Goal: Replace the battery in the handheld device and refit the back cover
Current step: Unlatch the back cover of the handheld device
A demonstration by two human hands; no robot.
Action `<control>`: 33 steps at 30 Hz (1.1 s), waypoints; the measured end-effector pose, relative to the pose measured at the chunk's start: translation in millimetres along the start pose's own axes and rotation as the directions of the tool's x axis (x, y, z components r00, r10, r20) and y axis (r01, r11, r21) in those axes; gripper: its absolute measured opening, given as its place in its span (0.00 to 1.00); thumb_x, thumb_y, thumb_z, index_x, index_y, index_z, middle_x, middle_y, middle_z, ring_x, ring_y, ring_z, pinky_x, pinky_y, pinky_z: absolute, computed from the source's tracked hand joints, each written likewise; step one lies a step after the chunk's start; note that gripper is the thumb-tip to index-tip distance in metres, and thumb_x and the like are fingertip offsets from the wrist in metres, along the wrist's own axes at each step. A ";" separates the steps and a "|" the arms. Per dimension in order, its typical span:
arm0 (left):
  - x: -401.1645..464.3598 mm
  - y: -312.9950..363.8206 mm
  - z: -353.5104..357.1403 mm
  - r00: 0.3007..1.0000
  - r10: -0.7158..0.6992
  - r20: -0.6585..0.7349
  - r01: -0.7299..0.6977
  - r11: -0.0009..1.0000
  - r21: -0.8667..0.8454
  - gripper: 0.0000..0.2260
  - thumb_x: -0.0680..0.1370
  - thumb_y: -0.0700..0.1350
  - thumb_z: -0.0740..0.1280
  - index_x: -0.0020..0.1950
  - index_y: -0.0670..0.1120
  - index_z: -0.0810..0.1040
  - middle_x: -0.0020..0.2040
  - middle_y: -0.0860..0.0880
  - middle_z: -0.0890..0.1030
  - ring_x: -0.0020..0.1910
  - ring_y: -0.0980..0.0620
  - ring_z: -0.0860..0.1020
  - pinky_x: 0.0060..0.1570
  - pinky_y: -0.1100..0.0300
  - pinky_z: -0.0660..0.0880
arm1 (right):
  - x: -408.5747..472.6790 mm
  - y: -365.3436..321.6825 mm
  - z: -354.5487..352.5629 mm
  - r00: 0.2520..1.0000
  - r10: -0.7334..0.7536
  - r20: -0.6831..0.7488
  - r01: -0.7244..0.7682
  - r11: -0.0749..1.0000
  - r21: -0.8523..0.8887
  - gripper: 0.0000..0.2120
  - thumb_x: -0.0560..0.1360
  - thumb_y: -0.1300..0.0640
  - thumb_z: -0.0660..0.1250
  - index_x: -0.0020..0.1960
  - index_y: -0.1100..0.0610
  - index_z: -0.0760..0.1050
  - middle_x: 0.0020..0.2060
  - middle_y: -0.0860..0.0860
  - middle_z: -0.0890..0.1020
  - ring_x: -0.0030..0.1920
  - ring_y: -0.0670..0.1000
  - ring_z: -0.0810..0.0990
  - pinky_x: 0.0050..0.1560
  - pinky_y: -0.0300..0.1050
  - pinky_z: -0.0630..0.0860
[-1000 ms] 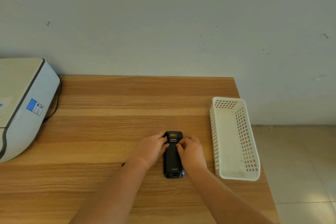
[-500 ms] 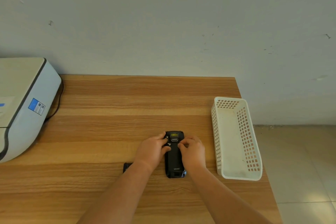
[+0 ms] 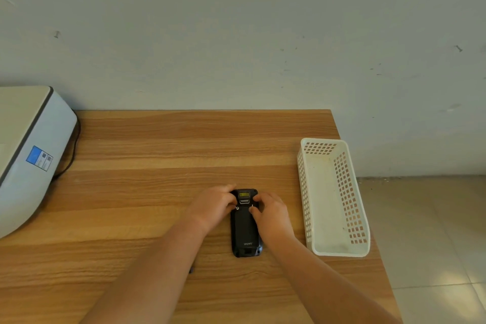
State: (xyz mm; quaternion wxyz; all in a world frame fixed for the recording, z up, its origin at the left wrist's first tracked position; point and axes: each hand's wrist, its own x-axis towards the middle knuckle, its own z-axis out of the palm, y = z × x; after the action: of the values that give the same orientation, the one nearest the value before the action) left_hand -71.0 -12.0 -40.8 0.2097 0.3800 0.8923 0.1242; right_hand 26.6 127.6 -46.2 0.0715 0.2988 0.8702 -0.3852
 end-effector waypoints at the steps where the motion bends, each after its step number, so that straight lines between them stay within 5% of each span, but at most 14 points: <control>1: 1.5 0.0 -1.3 1.000 0.022 0.015 -0.023 0.999 0.026 0.11 0.80 0.44 0.65 0.62 0.48 0.81 0.75 0.50 0.68 0.73 0.49 0.68 0.73 0.52 0.65 | 0.2 0.4 -0.2 1.000 0.001 0.000 -0.001 1.000 -0.002 0.13 0.78 0.56 0.66 0.62 0.52 0.74 0.60 0.45 0.74 0.52 0.42 0.70 0.47 0.32 0.66; 5: 4.6 0.2 -5.4 0.993 0.102 0.053 -0.108 0.988 0.110 0.11 0.81 0.44 0.64 0.62 0.46 0.81 0.74 0.49 0.71 0.69 0.48 0.72 0.68 0.54 0.69 | 1.2 2.1 -0.8 1.000 -0.007 0.002 0.007 1.000 0.003 0.13 0.78 0.56 0.66 0.63 0.52 0.74 0.60 0.45 0.74 0.51 0.42 0.70 0.43 0.30 0.65; 10: 6.3 -3.1 -4.0 0.986 0.161 0.053 -0.168 0.969 0.179 0.12 0.81 0.45 0.64 0.62 0.47 0.81 0.72 0.49 0.73 0.65 0.49 0.75 0.64 0.55 0.72 | 0.9 3.7 1.1 1.000 -0.025 -0.015 0.025 1.000 0.010 0.14 0.78 0.57 0.67 0.63 0.53 0.75 0.61 0.46 0.75 0.52 0.41 0.70 0.51 0.33 0.65; 23: 2.8 0.5 -0.7 0.989 0.146 0.032 -0.150 0.962 0.226 0.13 0.81 0.44 0.62 0.63 0.43 0.80 0.75 0.46 0.68 0.67 0.45 0.74 0.65 0.52 0.72 | -0.2 5.5 5.5 0.999 -0.030 -0.038 0.030 1.000 0.004 0.13 0.78 0.57 0.66 0.63 0.54 0.75 0.59 0.45 0.76 0.51 0.42 0.71 0.48 0.32 0.65; 33: 5.3 -1.3 -2.0 0.998 0.053 -0.040 -0.051 0.998 0.032 0.09 0.81 0.43 0.63 0.55 0.47 0.82 0.58 0.51 0.82 0.56 0.51 0.79 0.56 0.55 0.76 | -3.4 4.7 9.3 0.998 -0.038 -0.048 0.038 0.999 -0.001 0.14 0.79 0.57 0.64 0.64 0.54 0.75 0.61 0.45 0.75 0.52 0.42 0.72 0.50 0.33 0.67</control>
State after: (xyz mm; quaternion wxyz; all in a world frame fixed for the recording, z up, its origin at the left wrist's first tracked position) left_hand -76.0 -9.1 -41.0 0.1820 0.4036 0.8881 0.1237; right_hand 31.1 121.9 -54.4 0.0430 0.2913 0.8772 -0.3793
